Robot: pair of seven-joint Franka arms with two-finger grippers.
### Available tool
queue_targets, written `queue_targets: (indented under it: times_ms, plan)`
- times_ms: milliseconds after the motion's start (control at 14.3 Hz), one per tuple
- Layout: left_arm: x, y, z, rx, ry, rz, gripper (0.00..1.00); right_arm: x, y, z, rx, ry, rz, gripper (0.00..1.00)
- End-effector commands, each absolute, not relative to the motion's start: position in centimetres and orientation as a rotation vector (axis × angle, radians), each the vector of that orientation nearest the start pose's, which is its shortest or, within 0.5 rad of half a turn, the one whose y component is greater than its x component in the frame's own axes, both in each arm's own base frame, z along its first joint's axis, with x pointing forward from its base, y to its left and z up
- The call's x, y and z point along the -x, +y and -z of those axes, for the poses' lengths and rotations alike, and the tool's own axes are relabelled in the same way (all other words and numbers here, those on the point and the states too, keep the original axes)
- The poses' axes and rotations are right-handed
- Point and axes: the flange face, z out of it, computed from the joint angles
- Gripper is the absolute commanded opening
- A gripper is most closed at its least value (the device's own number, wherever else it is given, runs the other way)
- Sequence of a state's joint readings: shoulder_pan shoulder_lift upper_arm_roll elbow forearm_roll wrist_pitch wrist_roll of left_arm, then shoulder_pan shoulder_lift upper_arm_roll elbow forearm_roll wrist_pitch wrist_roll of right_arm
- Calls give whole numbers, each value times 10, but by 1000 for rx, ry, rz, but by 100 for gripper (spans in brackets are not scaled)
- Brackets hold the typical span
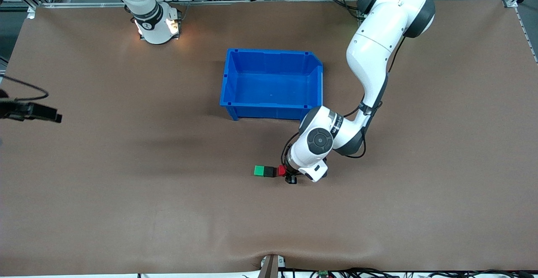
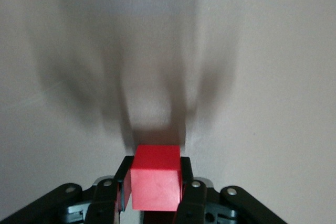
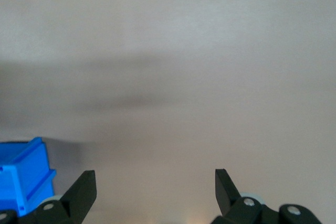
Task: Attach green and red cubes to black cube
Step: 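Press the red cube against the black cube while the right gripper withdraws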
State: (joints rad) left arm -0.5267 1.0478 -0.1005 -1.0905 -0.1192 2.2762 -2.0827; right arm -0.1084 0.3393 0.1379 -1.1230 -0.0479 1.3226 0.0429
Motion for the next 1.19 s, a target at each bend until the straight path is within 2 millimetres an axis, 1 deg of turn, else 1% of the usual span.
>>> queue_targets:
  times_ms: [0,70,140,209,279,349,419,488,558,628,698,767,837,977,1047,1116]
  plan:
    - [-643,-451,-177,-2061,2115,229,0,-570,20,-603,3195,-24,-94,100]
    - [-640,-455,-176,-2067,2109,230,0,-555,16,-591,3204,-14,-53,100]
    - [-638,-460,-175,-2069,2098,227,0,-543,15,-581,3209,-4,-68,100]
    - [-638,-462,-177,-2055,2086,221,0,-539,15,-575,3210,6,-102,100]
    - [-638,-462,-171,-2049,2087,221,0,-540,15,-576,3205,-1,-86,100]
    - [-638,-462,-171,-2044,2083,218,0,-544,17,-590,3190,-12,-45,100]
    - [-639,-462,-172,-2044,2080,217,0,-550,19,-623,3186,-17,57,100]
    - [-638,-462,-171,-2045,2081,217,0,-553,18,-642,3183,-4,78,100]
    - [-638,-461,-170,-2047,2082,215,3,-558,17,-656,3178,7,117,100]
    - [-638,-461,-169,-2051,2080,214,22,-559,14,-665,3181,16,137,100]
    - [-638,-460,-170,-2056,2076,208,61,-559,10,-664,3170,15,123,100]
    - [-635,-465,-172,-2074,2063,203,100,-554,8,-664,3109,32,64,100]
    - [-633,-469,-180,-2091,2046,194,100,-549,7,-665,3054,41,18,100]
    - [-632,-469,-202,-2140,2048,194,100,-550,7,-667,3060,40,27,100]
    - [-631,-468,-222,-2160,2047,201,100,-549,5,-667,3057,46,25,100]
    - [-633,-466,-248,-2172,2036,214,100,-550,3,-667,3054,50,27,100]
